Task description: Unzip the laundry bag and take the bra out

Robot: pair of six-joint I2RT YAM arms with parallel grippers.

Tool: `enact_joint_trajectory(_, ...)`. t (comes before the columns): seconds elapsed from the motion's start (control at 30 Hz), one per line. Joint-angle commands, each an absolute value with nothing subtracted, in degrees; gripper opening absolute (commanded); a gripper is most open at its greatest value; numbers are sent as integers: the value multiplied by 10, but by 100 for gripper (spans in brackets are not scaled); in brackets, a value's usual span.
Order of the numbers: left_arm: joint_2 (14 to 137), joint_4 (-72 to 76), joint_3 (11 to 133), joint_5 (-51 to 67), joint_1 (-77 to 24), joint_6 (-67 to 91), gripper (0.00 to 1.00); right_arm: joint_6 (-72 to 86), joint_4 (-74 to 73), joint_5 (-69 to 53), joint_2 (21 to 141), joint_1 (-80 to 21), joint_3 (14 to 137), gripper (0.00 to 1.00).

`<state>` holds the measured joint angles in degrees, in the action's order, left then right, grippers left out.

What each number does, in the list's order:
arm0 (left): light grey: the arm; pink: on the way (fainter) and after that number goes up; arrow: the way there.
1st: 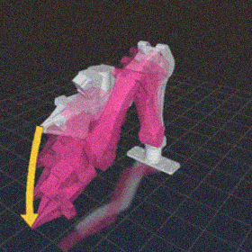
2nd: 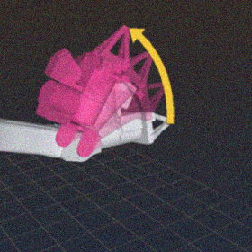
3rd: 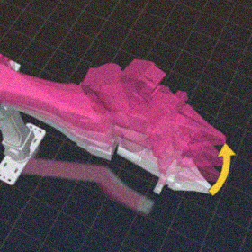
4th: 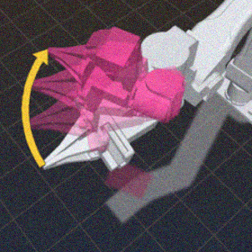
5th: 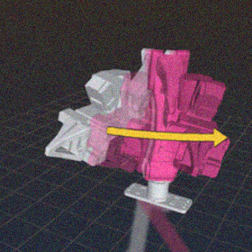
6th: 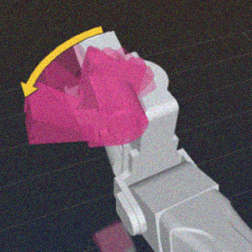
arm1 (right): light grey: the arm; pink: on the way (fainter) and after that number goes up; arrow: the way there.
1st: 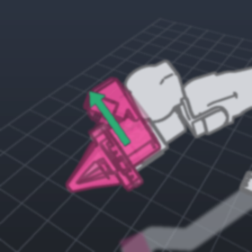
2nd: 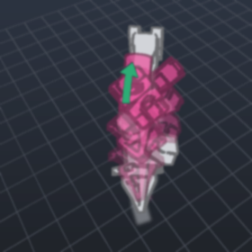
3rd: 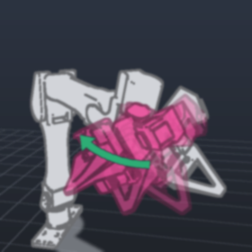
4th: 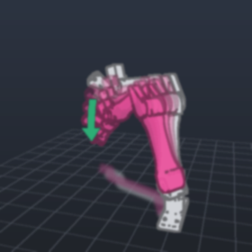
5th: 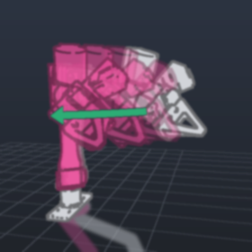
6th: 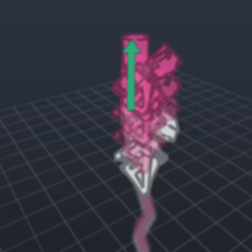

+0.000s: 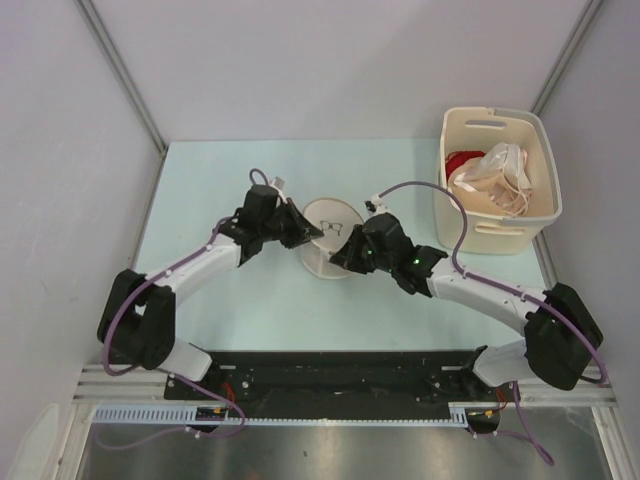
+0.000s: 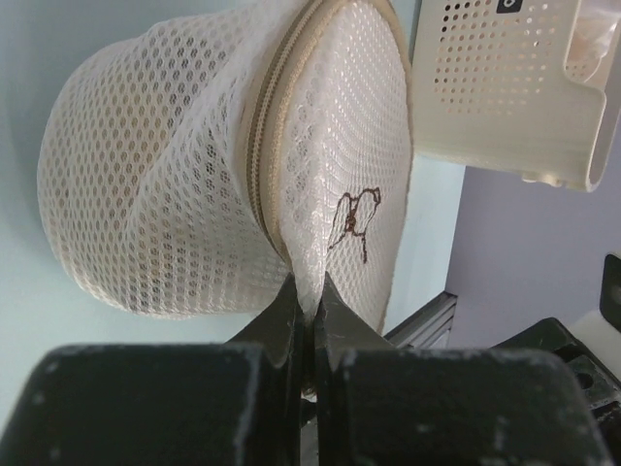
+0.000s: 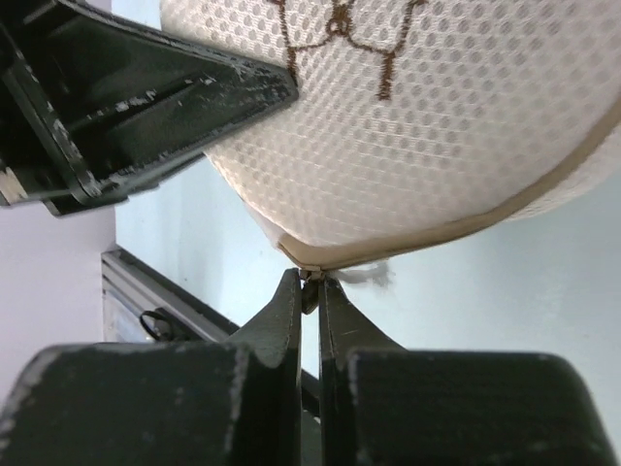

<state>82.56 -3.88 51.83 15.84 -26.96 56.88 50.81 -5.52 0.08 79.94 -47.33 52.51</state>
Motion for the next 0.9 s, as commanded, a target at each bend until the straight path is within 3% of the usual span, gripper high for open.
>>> enact_joint_trajectory(0.0, 857, -88, 595, 171, -248, 465, 1, 440, -92, -18, 758, -452, 505, 0)
enact_joint_trajectory(0.43, 994, -170, 746, 247, -240, 344, 0, 380, -93, -71, 780, -417, 488, 0)
enact_joint_trajectory(0.57, 1029, -113, 761, 254, -242, 393, 1, 421, -55, -37, 761, -414, 473, 0)
enact_joint_trajectory(0.6, 1035, -99, 767, 261, -243, 402, 8, 432, -43, -33, 761, -414, 473, 0)
enact_joint_trajectory(0.67, 1050, -124, 801, 258, -250, 392, 32, 467, -21, -22, 766, -414, 473, 0)
enact_joint_trajectory(0.7, 1051, -166, 813, 251, -250, 384, 58, 475, -15, -18, 769, -413, 474, 0)
enact_joint_trajectory(0.77, 1033, -197, 817, 224, -250, 364, 78, 498, -13, -14, 780, -411, 473, 0)
enact_joint_trajectory(0.8, 1020, -223, 815, 211, -250, 361, 97, 504, -10, -15, 784, -410, 474, 0)
enact_joint_trajectory(0.87, 976, -242, 796, 184, -245, 362, 100, 509, -7, -21, 794, -409, 473, 0)
